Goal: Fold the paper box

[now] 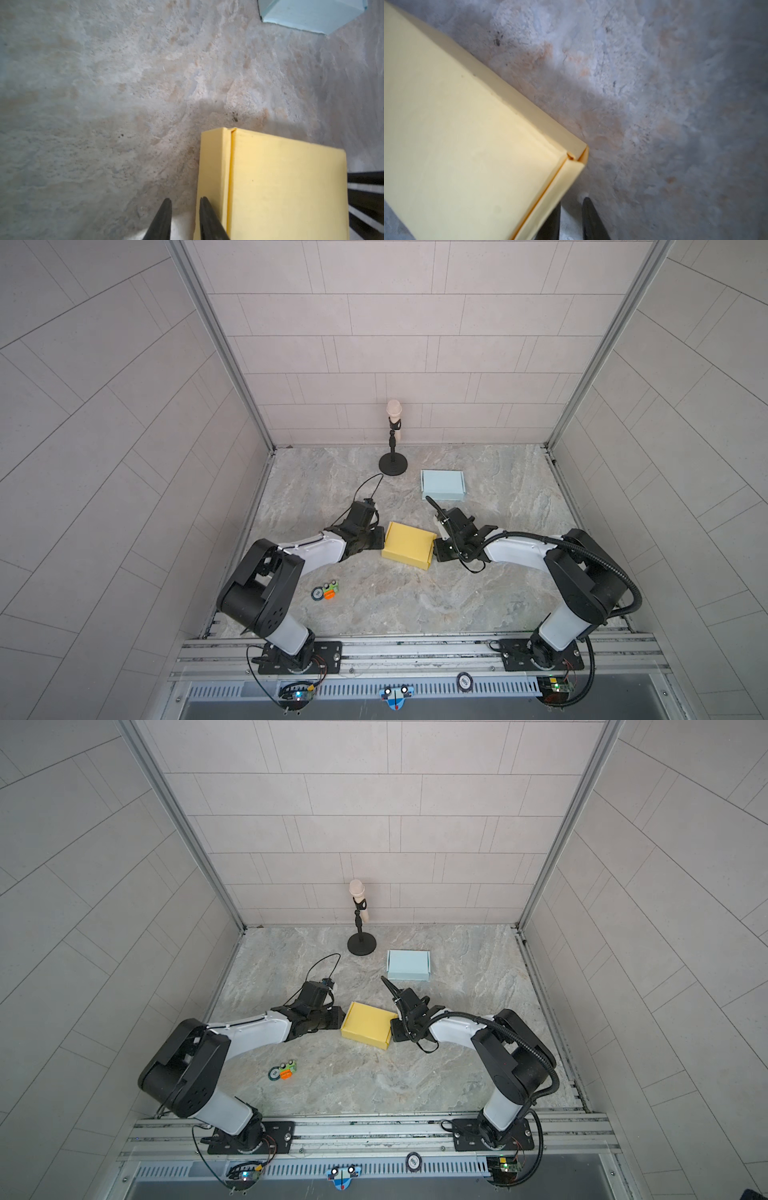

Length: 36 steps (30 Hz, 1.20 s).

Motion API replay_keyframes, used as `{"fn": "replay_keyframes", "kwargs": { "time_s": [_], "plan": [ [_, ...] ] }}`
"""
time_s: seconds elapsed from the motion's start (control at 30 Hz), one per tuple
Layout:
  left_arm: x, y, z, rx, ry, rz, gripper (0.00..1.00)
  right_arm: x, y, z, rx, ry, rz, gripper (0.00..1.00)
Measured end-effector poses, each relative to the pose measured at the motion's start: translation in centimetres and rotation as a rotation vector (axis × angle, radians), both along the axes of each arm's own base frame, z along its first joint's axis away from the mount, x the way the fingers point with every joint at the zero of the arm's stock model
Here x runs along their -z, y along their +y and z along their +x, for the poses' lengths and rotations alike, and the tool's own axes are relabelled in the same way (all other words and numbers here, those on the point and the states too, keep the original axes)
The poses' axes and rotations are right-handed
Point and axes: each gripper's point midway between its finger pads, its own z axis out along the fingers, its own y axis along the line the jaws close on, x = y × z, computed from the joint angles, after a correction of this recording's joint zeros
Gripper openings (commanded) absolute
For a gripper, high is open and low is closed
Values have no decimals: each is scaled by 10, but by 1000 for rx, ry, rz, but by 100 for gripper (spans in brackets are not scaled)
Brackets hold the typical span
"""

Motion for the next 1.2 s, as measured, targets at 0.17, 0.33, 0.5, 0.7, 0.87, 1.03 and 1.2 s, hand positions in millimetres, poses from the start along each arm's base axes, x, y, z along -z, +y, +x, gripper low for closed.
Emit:
{"fn": "replay_keyframes", "kwargs": {
  "time_s": [0.17, 0.33, 0.5, 0.7, 0.87, 1.03, 1.2],
  "plan": [
    [4, -3, -33, 27, 5, 13, 29, 0, -3, 16, 8, -14, -26, 23],
    [21, -8, -77, 73, 47, 42, 29, 0, 0, 26, -17, -23, -49, 24],
    [22, -14, -103, 104, 46, 11, 31, -1, 4, 35, -34, -33, -57, 23],
    [6, -9, -115, 112, 24, -14, 32, -1, 7, 36, -44, -28, -56, 24],
    [-15, -5, -106, 100, -15, -26, 33, -3, -5, 38, -18, -21, -58, 25],
    [-28, 9, -86, 50, -38, -28, 34, -22, -30, 39, 43, -44, -62, 26],
    [-38, 14, -66, 27, -50, -24, 42, -41, -36, 29, 46, -83, -52, 26]
  ]
}}
